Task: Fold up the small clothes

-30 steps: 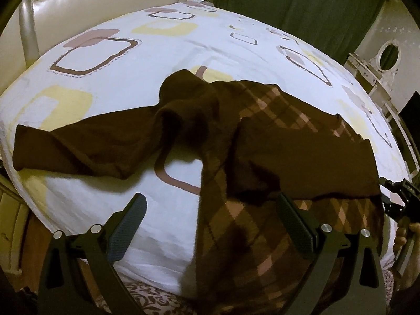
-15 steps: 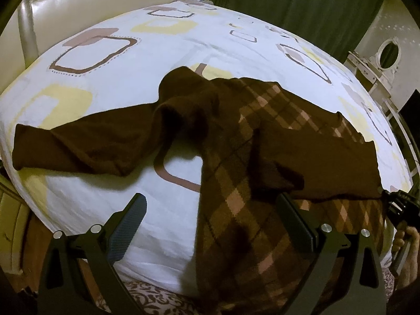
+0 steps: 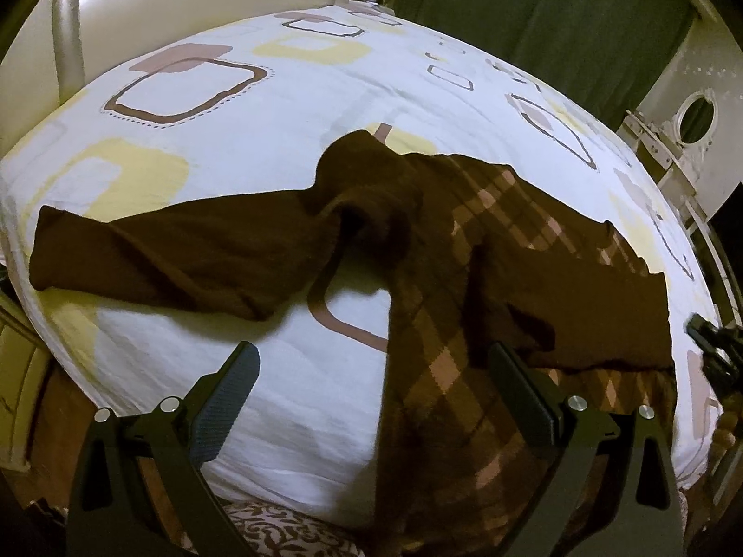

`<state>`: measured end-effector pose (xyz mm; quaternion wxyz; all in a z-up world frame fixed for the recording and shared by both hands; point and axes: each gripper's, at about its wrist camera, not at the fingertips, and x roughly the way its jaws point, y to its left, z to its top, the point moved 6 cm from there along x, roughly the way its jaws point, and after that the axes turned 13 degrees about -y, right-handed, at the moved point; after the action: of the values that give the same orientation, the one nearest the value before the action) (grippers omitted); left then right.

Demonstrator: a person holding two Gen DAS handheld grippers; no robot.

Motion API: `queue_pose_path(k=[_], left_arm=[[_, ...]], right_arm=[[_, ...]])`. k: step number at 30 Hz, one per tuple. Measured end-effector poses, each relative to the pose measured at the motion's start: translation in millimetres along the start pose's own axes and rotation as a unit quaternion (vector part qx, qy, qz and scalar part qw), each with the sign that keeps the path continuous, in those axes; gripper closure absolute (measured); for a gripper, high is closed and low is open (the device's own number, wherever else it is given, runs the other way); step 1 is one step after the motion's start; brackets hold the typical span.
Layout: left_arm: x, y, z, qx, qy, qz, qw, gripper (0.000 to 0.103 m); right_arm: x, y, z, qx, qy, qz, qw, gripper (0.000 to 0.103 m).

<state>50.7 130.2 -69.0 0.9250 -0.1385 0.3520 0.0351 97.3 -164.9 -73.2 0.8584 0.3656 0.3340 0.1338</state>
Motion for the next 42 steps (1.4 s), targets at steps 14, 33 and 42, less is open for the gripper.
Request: queue_pose_path(k=[14, 33, 42], left_arm=[[-5.7, 30.5, 1.1, -0.028, -0.009, 0.000, 0.9996, 0.005], [-5.7, 45.9, -0.3, -0.055, -0.010, -0.007, 0.9984, 0.005], [-3.7, 59.6, -0.5, -0.067, -0.009, 0.002, 0.9977, 0.005]], right_arm=[[141.9, 97.7, -111.5, -0.089, 0.144, 0.002, 0.986, 0.092], [134.7, 155.1, -120.1, -0.103, 0.156, 0.104, 0.977, 0.084], [12.9, 1.4, 17.5, -0.129, -0.069, -0.149, 0.978, 0.054]])
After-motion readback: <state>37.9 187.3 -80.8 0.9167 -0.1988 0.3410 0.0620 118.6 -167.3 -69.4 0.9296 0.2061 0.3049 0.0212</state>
